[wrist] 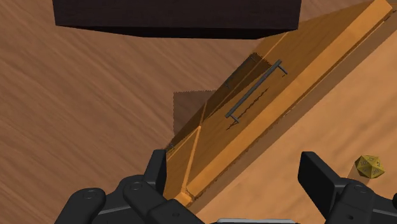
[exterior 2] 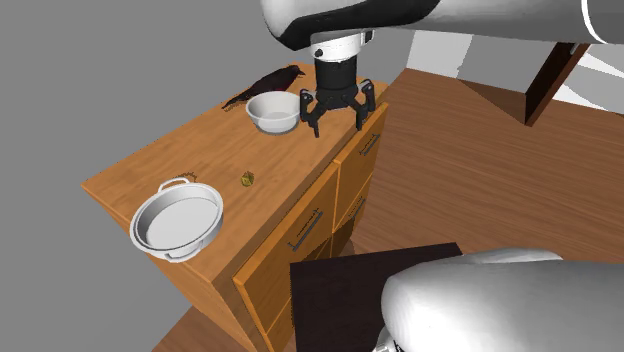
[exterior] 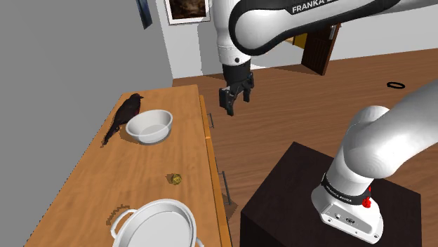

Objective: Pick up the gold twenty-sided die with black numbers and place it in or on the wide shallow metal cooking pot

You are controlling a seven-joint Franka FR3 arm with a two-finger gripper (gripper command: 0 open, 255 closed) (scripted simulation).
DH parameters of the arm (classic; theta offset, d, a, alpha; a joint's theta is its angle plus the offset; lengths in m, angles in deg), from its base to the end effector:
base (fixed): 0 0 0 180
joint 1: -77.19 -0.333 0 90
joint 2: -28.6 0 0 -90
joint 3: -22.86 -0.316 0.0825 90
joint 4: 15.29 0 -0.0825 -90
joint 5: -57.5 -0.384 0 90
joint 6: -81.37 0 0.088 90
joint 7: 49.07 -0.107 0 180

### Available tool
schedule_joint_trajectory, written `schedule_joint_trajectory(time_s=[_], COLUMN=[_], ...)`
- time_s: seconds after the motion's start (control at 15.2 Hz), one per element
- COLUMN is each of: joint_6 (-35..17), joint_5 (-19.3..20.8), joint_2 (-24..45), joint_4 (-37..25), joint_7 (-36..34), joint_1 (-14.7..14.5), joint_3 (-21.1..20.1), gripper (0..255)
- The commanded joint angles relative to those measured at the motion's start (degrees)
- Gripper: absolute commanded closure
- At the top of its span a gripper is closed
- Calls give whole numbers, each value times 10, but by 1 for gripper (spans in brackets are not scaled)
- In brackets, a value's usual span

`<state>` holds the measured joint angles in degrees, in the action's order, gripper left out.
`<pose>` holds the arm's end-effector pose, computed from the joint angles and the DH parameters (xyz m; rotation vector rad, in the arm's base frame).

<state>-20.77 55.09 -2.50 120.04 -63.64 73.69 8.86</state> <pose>0.3652 0.1292 0.5147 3.0471 0.0063 -0.0387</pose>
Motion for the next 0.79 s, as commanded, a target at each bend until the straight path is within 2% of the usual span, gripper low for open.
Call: schedule_joint_trajectory(time_s=[0.0,0.4,0.73], joint_6=[-23,-90,-136], joint_5=[-6,-7,15], joint_2=[28,136,239], joint_4=[-3,-35,-81], joint_7=[-19,-83,-142], joint_1=[-4,-13,-20], joint_3=[-16,-68,-105], gripper=[0,0,0])
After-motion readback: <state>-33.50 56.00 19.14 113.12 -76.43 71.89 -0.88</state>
